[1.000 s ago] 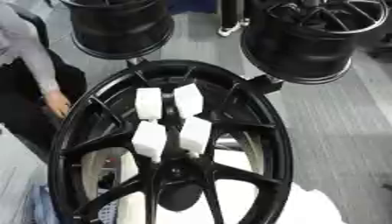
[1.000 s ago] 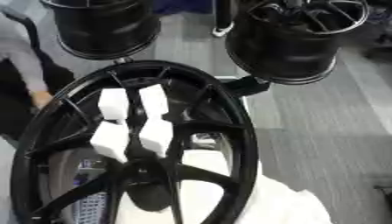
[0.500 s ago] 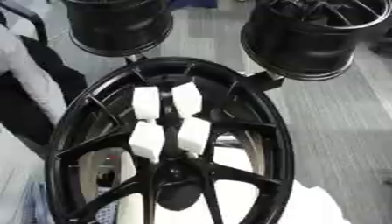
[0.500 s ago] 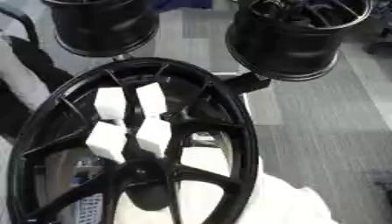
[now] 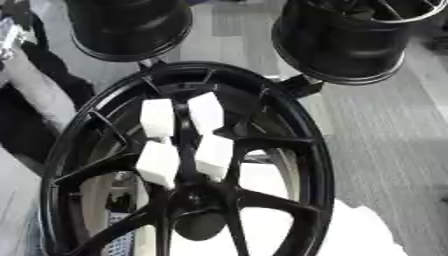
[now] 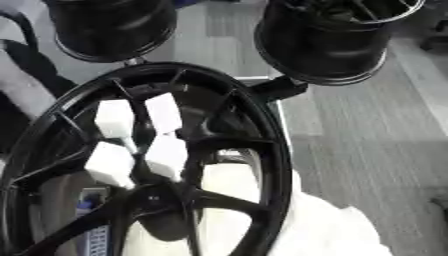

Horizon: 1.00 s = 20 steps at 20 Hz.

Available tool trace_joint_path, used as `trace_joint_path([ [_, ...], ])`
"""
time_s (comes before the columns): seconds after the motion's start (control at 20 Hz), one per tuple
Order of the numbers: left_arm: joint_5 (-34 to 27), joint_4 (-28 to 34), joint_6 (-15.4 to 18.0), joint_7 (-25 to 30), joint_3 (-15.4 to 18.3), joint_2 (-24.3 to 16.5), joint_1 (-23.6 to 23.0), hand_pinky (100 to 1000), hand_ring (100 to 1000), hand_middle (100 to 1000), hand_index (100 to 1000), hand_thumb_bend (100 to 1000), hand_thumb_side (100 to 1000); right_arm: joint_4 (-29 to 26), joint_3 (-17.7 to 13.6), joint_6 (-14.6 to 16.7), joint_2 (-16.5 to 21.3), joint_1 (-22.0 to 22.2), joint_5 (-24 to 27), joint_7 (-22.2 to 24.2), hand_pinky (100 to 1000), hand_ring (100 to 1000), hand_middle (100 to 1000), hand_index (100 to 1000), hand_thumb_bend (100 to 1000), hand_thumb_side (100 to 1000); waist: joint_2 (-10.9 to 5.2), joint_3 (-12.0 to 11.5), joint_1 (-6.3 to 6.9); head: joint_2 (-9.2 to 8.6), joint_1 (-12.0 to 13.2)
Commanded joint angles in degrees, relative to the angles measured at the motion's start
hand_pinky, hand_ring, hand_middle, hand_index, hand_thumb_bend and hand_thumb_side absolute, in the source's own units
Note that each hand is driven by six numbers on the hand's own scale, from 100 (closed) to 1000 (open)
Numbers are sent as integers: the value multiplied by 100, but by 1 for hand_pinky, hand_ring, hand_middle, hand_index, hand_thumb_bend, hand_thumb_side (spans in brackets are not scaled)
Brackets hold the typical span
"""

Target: Pull the pin out of the wheel hub.

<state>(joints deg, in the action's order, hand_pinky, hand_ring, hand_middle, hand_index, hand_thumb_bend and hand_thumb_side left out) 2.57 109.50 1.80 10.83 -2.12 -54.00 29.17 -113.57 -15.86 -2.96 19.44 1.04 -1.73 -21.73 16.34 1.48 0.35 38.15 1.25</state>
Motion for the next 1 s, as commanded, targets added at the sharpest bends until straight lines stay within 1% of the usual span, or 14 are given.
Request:
trace_joint_path([
  [0.05, 345, -109, 117, 529, -291, -663, 337, 829, 792, 680, 853, 100, 299, -103, -13, 15, 175, -6, -65, 34, 752, 592, 532, 693, 100, 596, -99, 10, 18, -67, -34],
  [0.15, 515, -202, 271, 863, -529, -855, 608, 828, 795, 689, 852, 100, 279, -103, -1, 13, 200, 10, -70, 48, 752, 592, 532, 693, 100, 595, -119, 11, 31, -60, -55],
  [0.25, 642, -305, 444, 1191, -759, -957, 899, 828, 797, 696, 852, 100, 264, -103, 7, 11, 228, 28, -76, 58, 752, 592, 532, 693, 100, 595, -141, 6, 48, -46, -85],
  [0.4, 787, -571, 700, 1744, -1127, -930, 1448, 827, 800, 705, 852, 100, 274, -103, 21, 4, 267, 61, -84, 74, 753, 592, 532, 693, 100, 595, -179, -15, 70, 6, -134],
  [0.5, 868, -824, 855, 2096, -1384, -794, 1869, 828, 801, 708, 854, 100, 291, -103, 29, 3, 289, 82, -88, 83, 753, 592, 532, 693, 100, 595, -206, -33, 80, 61, -153],
  [0.65, 977, -1261, 1036, 2587, -1724, -523, 2419, 831, 806, 717, 860, 100, 362, -103, 38, -8, 303, 113, -87, 94, 753, 592, 532, 693, 100, 595, -243, -56, 83, 147, -165],
  [0.7, 1019, -1412, 1086, 2764, -1820, -426, 2581, 831, 806, 718, 860, 100, 372, -103, 39, -10, 307, 123, -88, 98, 753, 592, 532, 693, 100, 595, -256, -65, 83, 180, -174],
  [0.85, 1084, -1839, 1224, 3244, -2036, -135, 2998, 833, 808, 721, 862, 100, 432, -103, 43, -26, 309, 150, -82, 105, 753, 592, 532, 693, 100, 595, -294, -99, 82, 260, -217],
  [1.0, 1088, -2194, 1342, 3595, -2187, 127, 3308, 835, 809, 723, 865, 100, 473, -103, 46, -35, 314, 173, -76, 112, 753, 592, 532, 694, 100, 595, -330, -123, 71, 294, -255],
])
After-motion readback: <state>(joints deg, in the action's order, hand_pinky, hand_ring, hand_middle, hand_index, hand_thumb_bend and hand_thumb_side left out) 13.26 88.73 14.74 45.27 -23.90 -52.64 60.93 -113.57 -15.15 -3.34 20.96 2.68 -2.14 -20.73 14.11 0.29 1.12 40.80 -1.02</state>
